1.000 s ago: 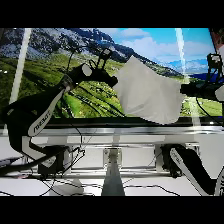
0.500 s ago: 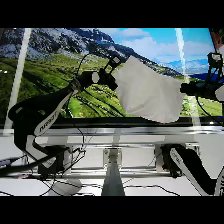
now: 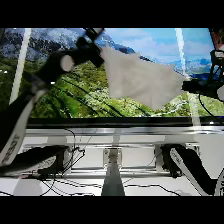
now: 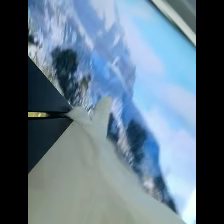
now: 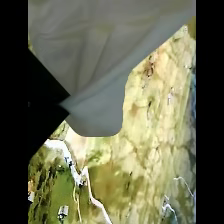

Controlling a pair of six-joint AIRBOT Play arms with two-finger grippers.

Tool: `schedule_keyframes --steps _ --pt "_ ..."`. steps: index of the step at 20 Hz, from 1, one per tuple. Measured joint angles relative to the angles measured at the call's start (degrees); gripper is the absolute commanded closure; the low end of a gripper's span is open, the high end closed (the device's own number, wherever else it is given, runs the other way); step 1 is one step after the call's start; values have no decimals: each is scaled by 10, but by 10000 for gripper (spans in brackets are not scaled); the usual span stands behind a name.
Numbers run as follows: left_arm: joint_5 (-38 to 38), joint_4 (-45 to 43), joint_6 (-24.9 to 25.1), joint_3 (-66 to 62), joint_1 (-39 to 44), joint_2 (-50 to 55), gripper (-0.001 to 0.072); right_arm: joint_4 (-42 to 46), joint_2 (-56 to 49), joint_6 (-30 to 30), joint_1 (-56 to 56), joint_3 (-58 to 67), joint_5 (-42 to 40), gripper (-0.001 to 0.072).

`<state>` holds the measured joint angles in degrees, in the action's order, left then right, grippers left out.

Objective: Fold the clothes and pants, and hang the long-sleeved shirts on hangers.

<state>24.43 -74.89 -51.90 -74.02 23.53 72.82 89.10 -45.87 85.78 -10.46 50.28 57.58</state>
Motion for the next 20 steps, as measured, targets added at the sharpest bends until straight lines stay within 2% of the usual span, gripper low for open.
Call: schedule_keyframes --steps 3,9,14,20 --pt "3 -8 -36 0 -61 -119 691 -3 6 7 0 49 -3 700" --pt "30 -11 -60 0 -160 -294 690 -33 49 11 0 168 -1 701" --pt "51 -16 -63 0 -182 -385 690 -98 116 5 0 235 2 701" --pt "165 -14 -64 0 -187 -450 691 -153 186 -15 -1 256 37 701"
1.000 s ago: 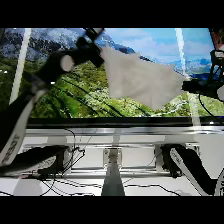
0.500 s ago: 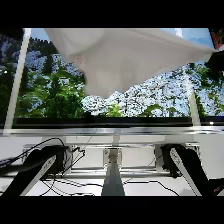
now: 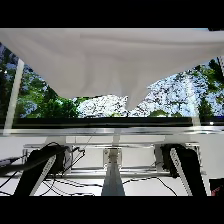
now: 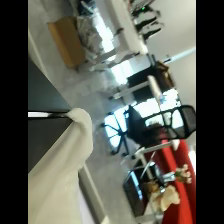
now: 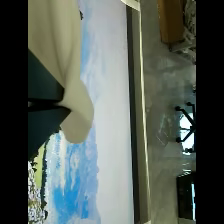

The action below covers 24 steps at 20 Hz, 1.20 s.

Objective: Fold the clothes and pants, and hang the long-sleeved shirts on hangers.

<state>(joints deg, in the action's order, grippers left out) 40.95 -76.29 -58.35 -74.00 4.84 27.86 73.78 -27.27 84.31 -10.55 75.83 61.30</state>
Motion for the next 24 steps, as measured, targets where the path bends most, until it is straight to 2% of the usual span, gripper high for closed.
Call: schedule_keyframes --steps 4,7,9,13,16,19,21,24 --pt "40 0 0 4 0 30 690 -11 -7 -3 0 -20 74 701" --pt "40 5 0 5 0 116 690 -15 -43 -4 0 -60 105 701" --pt "24 34 0 6 1 195 690 -16 -78 -5 0 -95 95 700" --pt "-53 129 0 6 8 369 690 -17 -173 -5 0 -165 -9 700" --pt "-89 165 0 7 16 454 690 -19 -257 -5 0 -188 -144 701" --pt "-103 174 2 7 21 489 690 -21 -332 15 1 -196 -285 700" --pt "-108 177 4 7 21 498 690 -23 -368 24 1 -199 -345 700" --pt "-110 177 6 7 22 506 690 -23 -399 31 1 -200 -382 700"
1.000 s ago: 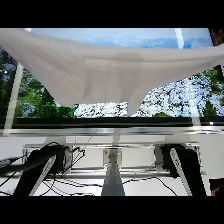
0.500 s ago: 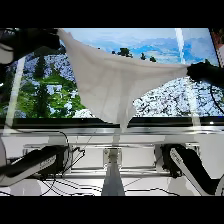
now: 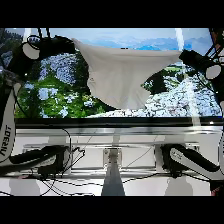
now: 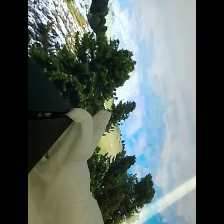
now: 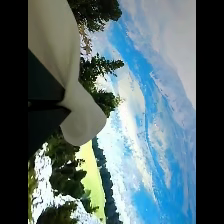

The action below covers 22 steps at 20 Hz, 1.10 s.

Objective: Fold the clothes and pants, and hang the long-sleeved shirts on hangers.

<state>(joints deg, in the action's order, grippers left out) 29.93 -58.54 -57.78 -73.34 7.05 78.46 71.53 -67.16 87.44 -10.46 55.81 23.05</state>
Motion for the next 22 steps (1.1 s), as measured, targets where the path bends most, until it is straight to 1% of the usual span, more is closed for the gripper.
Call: schedule_keyframes --steps 4,5,6,7,8,9,11,13,15,17,19,22 --pt "-18 1 1 0 0 12 690 2 -14 3 0 -1 -8 700" --pt "-31 2 1 0 0 16 669 3 -16 3 0 -1 -2 700" --pt "-45 2 1 0 1 20 563 3 -17 3 0 -1 3 700" --pt "-63 2 1 0 1 23 314 5 -17 3 0 -1 10 700" --pt "-77 1 1 0 0 25 -13 8 -18 3 0 -1 15 700" --pt "-84 1 1 0 0 27 6 9 -18 3 0 -1 23 700" --pt "-80 2 0 0 -3 29 9 11 -19 3 0 -1 37 700" --pt "-39 2 -3 0 -7 29 10 18 -19 2 0 -1 49 700" --pt "36 3 -4 0 -9 28 11 22 -19 1 0 -1 62 700" --pt "145 2 -15 1 -4 31 11 24 -19 0 0 -1 70 700" --pt "256 6 -45 8 11 41 11 26 -19 0 0 -1 73 700" --pt "353 43 -87 40 52 62 12 28 -19 0 0 -1 79 700"
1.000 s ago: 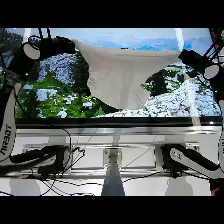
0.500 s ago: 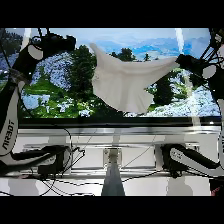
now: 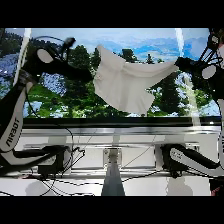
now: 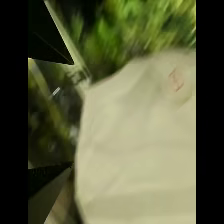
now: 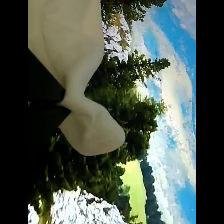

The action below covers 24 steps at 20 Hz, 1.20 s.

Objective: Fold the clothes and pants, and hang the long-sleeved shirts on hangers.

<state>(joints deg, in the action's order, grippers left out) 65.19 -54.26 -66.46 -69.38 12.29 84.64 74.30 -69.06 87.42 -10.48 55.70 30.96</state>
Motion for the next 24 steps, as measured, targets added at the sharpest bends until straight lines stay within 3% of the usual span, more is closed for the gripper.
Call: schedule_keyframes --steps 3,10,14,16,18,19,24 --pt "8 44 -25 42 60 20 12 0 0 0 0 0 9 700" --pt "-59 89 -95 76 172 74 12 1 0 0 0 0 17 700" --pt "-96 156 -110 78 205 104 38 1 0 0 0 0 20 700" --pt "-129 173 -111 78 210 113 280 1 0 0 0 0 22 700" --pt "-166 174 -111 72 207 119 624 0 1 0 0 0 24 700" --pt "-177 175 -112 68 202 120 690 0 2 0 0 0 24 700" --pt "-189 196 -97 34 159 111 691 1 24 0 0 0 30 700"
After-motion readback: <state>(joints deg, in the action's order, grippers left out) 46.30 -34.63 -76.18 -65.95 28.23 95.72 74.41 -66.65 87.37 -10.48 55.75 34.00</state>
